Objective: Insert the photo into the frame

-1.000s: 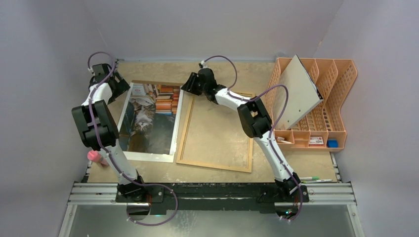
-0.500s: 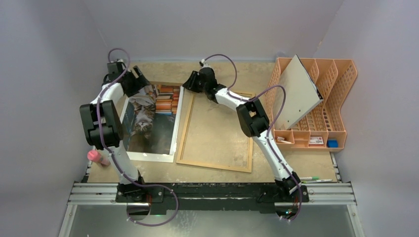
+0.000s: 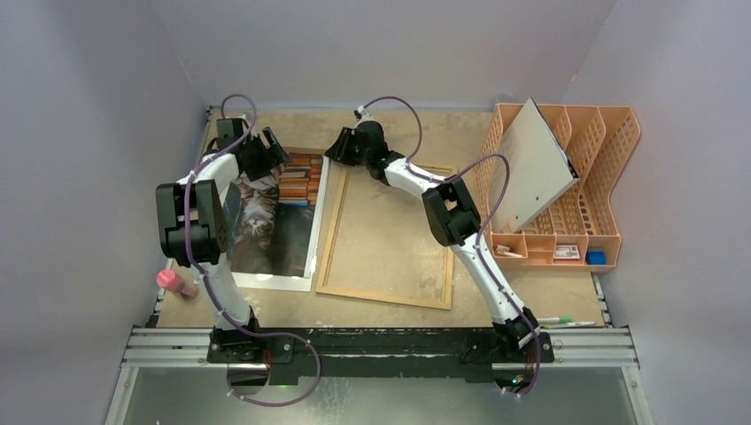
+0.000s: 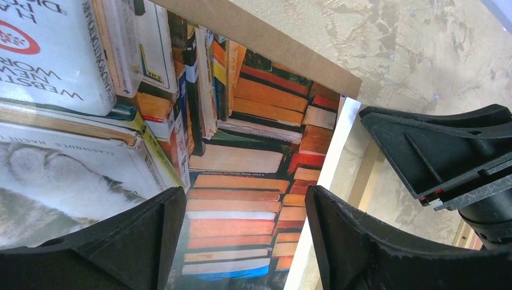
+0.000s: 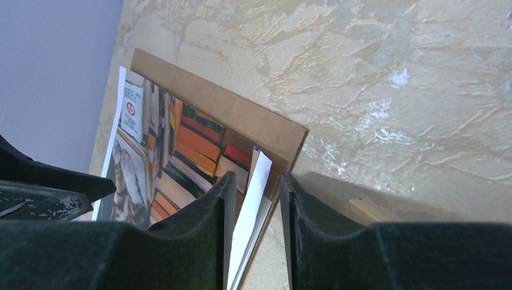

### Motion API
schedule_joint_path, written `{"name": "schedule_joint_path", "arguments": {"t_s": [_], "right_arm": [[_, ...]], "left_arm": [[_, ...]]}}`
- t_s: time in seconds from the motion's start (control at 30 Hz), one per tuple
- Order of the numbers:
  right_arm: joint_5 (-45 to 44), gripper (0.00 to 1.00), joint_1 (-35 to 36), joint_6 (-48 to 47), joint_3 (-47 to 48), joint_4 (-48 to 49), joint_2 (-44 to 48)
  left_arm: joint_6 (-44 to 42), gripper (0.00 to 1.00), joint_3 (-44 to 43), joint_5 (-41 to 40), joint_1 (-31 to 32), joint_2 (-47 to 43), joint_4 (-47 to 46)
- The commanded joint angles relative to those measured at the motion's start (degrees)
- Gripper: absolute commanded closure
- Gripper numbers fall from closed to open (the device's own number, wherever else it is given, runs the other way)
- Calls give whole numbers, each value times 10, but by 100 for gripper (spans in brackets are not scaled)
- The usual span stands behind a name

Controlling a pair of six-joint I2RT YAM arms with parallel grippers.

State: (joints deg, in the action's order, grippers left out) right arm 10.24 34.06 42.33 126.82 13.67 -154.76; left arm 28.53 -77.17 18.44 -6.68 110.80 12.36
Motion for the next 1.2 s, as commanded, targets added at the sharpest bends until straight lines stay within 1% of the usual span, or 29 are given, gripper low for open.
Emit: {"name": "schedule_joint_path", "arguments": {"t_s": [0.0, 0.27, 0.73, 1.17], "right_arm": [[8, 64, 0, -22, 29, -7, -19], [20, 64, 1, -26, 30, -8, -23], [19, 60, 18, -68, 40, -36, -15], [73, 58, 29, -74, 60, -44, -27]], "left_arm": [[7, 24, 5, 6, -1, -11, -23], [4, 24, 8, 4, -1, -9, -21], [2, 24, 6, -5, -1, -8, -19], [4, 24, 5, -5, -1, -12, -22]]}}
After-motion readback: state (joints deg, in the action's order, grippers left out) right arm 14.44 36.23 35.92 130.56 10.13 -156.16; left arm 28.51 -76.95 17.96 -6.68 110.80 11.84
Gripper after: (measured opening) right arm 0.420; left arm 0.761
